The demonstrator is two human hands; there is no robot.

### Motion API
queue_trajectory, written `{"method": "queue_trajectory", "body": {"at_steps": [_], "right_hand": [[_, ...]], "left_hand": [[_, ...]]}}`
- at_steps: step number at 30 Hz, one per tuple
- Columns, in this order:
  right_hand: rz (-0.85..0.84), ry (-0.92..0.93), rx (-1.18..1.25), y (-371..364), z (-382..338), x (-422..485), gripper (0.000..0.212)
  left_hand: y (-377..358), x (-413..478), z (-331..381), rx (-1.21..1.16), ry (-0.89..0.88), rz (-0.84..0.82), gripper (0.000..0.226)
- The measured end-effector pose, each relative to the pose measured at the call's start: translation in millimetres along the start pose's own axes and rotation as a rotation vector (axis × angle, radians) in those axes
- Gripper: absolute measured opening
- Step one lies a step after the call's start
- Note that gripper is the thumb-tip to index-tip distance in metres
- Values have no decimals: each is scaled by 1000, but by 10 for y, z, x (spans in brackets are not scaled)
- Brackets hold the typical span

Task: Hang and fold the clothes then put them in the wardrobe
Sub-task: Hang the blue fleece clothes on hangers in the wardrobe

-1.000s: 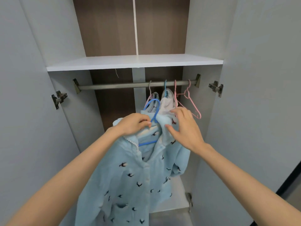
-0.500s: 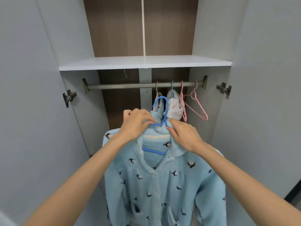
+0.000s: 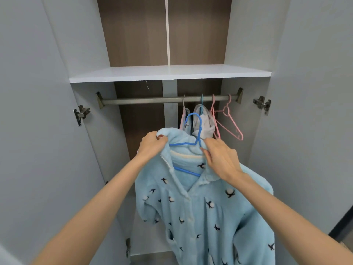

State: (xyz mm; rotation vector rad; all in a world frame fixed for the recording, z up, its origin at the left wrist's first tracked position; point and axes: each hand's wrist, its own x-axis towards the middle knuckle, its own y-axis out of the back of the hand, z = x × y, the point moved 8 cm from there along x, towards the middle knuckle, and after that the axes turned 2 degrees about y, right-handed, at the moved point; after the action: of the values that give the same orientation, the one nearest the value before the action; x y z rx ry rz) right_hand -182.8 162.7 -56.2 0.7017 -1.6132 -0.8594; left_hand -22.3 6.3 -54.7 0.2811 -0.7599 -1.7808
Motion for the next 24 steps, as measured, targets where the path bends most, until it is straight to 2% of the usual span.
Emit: {"method": "queue_trajectory", "body": {"at_steps": [2,5,8,10,13,15,18,19,20,21,22,24], "right_hand": [[-24,-25,7,-34,79,-14,15],[-37,-47,30,-50,197,-32,12],[-41,-81,22,-25,291,-19,11],[-43,-100,31,-7,311,-6,13],[-25,-91,70,9,246,-16,16],[-18,-77,69,17,170,-20,19],[-16,-40,30,32,56,22,20],[-15,-20,19,33,19,42,21],[-12,-1,13,34,-18,64,21],[-8,16,12,35,-53,84,21],[-6,32,11,32,-86,105,22],[0,67,3,23,-157,143,23]], "left_hand": [[-9,10,-22,-254,76,-85,16],[23,2,-119,-659,279,-162,33],[-50,-32,-273,-999,484,-242,40],[-98,-33,-335,-1037,537,-289,49],[-48,1,-454,-867,560,-270,66],[177,68,-577,-544,452,-68,53],[529,44,-433,342,18,263,35],[548,-27,-291,460,-144,331,27],[521,-81,-147,465,-297,335,24],[440,-139,10,417,-440,265,32],[303,-200,154,365,-561,133,41],[5,-354,364,317,-659,-136,47]]}}
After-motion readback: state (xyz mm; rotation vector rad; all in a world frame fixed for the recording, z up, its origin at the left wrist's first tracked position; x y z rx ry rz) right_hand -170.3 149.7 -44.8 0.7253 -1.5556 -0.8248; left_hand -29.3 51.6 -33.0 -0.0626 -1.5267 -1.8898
